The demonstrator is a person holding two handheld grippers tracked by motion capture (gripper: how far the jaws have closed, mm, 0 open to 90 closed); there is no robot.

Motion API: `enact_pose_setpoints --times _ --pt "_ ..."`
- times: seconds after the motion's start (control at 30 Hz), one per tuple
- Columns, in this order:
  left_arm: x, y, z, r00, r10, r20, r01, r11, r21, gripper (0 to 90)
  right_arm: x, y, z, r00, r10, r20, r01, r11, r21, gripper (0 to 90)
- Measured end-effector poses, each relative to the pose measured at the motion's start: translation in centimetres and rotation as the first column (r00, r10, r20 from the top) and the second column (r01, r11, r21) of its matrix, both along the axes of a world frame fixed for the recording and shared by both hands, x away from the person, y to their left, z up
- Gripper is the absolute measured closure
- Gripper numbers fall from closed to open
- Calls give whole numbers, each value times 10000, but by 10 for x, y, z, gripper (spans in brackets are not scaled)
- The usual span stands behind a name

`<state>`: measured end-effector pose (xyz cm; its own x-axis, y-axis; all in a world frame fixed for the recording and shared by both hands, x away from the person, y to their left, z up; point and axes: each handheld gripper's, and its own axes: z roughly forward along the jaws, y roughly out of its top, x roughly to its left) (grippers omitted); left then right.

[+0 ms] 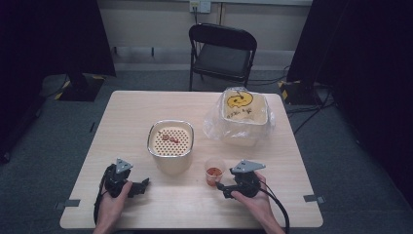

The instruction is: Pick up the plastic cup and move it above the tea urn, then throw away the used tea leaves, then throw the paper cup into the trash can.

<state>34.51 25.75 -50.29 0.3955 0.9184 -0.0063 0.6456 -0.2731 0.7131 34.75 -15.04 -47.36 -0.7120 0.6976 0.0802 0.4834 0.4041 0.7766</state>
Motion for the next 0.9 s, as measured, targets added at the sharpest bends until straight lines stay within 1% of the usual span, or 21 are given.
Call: enact_pose_setpoints --times 0.07,0.1,0.17,0.2,0.23,0.27,0.3,0.33,0.37,0.4,0.53,0.57,0.7,0.8,0.87,0.9 --pt "0 0 0 10000 -5 1 5 10000 5 0 2 6 0 9998 184 105 -184 9998 41 212" --pt "0 0 0 10000 -2 4 2 10000 5 0 5 12 0 9994 304 156 -306 9994 137 213" --pt "0 0 0 10000 -4 2 4 10000 7 0 6 15 0 9991 392 151 -393 9992 75 214" --pt "0 0 0 10000 3 -5 -3 10000 -14 0 7 18 0 9989 423 200 -424 9991 35 224" --pt "0 0 0 10000 -2 1 2 10000 -4 0 12 23 -2 9983 542 221 -546 9983 198 259" --pt "0 0 0 10000 0 -3 0 10000 -11 0 12 23 -2 9983 542 221 -546 9983 198 259" --pt "0 0 0 10000 -1 -3 1 10000 -3 0 14 26 -2 9979 600 224 -605 9979 244 283" --pt "0 0 0 10000 -3 -4 3 10000 0 0 16 29 -3 9975 673 209 -677 9976 170 320" --pt "0 0 0 10000 -2 -2 2 10000 -3 0 18 30 -4 9976 656 236 -659 9978 118 313" --pt "0 0 0 10000 -3 -2 3 10000 -3 0 20 31 -5 9981 591 169 -595 9980 203 336" --pt "0 0 0 10000 -5 1 5 10000 6 0 21 32 -6 9977 641 227 -646 9977 211 352" --pt "0 0 0 10000 -4 -3 4 10000 0 0 22 31 -7 9978 640 189 -645 9975 284 358" --pt "0 0 0 10000 -4 -6 4 10000 -8 0 24 33 -8 9964 745 414 -752 9970 167 347" --pt "0 0 0 10000 3 -6 -3 10000 -12 0 24 33 -9 9964 723 451 -730 9972 143 340" --pt "0 0 0 10000 -7 -2 7 10000 9 0 26 34 -11 9955 787 528 -788 9969 -6 381" --pt "0 0 0 10000 -5 -7 5 10000 6 0 27 35 -12 9952 816 544 -817 9967 4 408"
